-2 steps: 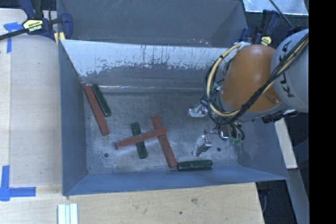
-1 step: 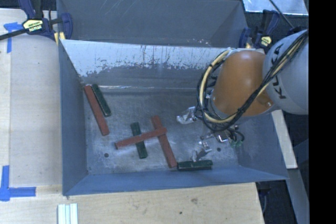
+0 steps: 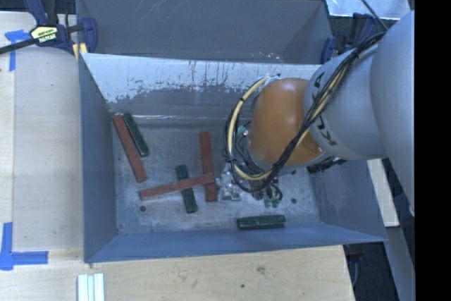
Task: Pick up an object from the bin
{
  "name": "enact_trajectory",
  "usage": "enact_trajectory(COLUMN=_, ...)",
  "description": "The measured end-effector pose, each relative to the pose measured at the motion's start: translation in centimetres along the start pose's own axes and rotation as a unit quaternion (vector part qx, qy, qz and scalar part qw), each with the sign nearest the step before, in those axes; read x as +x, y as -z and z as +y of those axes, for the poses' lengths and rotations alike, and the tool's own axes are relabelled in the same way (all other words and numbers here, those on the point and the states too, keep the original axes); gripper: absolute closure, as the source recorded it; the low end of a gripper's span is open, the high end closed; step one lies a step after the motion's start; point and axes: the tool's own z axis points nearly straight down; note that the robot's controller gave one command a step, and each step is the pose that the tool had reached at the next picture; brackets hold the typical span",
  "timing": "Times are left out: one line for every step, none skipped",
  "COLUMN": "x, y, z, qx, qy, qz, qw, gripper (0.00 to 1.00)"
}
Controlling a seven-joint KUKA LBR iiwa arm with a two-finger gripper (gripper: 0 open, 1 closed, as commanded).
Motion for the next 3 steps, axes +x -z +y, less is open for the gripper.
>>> enact_trajectory(x=0.2, y=-0.2, z=0.1, qx=0.0, qy=0.001, qz=0.0028, qw=1.0, gripper=0.0)
enact_trajectory(x=0.2, y=-0.2, z=0.1, qx=0.0, qy=0.001, qz=0.0027, qw=1.0, gripper=0.0)
enact_trajectory(x=-0.2, y=0.8, z=8.9, qx=-0.001, qy=0.062, qz=0.0003, qw=0.9981, gripper=1.0)
